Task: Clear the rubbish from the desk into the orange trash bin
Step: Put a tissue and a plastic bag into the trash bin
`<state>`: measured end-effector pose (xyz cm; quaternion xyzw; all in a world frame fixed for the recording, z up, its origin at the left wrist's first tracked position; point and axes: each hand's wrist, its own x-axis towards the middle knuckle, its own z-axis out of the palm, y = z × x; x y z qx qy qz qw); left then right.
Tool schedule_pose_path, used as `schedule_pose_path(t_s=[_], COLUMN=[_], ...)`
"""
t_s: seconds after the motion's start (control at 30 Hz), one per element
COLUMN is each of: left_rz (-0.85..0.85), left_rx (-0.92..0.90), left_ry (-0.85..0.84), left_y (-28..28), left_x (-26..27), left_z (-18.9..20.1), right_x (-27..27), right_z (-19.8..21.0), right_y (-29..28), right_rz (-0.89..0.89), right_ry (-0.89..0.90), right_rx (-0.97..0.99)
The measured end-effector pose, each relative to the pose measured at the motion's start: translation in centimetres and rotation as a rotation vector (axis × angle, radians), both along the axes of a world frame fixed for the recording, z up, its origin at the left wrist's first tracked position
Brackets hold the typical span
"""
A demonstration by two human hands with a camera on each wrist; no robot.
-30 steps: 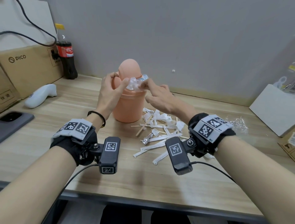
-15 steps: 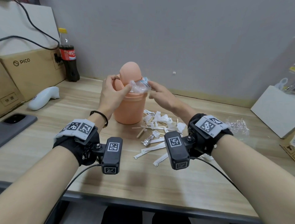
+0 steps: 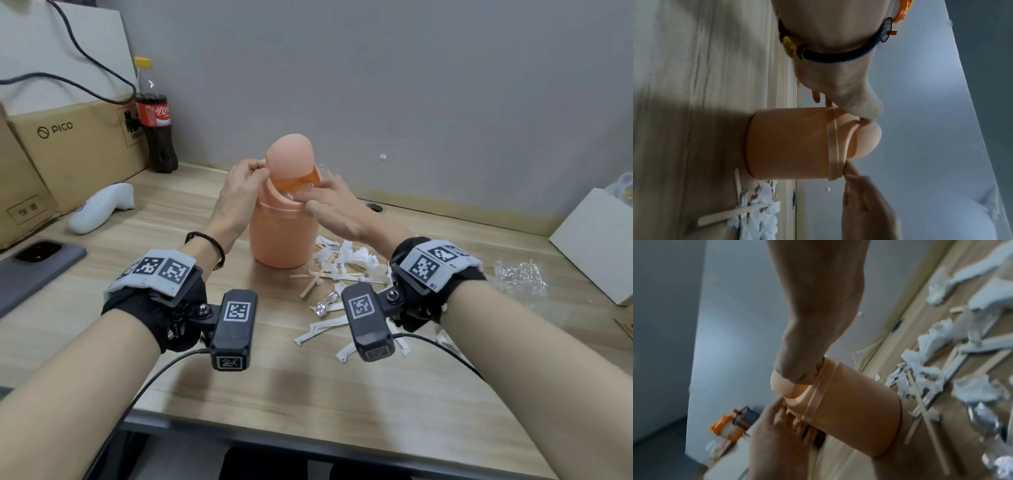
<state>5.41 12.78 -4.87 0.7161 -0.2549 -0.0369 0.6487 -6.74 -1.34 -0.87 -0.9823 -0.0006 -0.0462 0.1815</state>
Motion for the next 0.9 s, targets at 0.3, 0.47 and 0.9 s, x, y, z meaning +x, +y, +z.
schedule_pose_path(t_s=[0.3,0.47,0.9], left_rz=[0.022,0.028,-0.025], left_rx=[0.021,0.047,0.015], left_ry=[-0.066,-0.085,-0.092], left_y=[0.2,0.4,0.0], left_x=[0.7,0.7,-0.3], left_z=[-0.6,-0.4,-0.1], right_x=[-0.9,-0.4,-5.6], right_z=[1.5,1.2,0.9], right_y=[-0.4,0.8,-5.6], right_rz=[-0.231,-0.094,-0.406], right_ry=[-0.227,0.071,-0.131], right_rx=[0.138,-0.138,0.423])
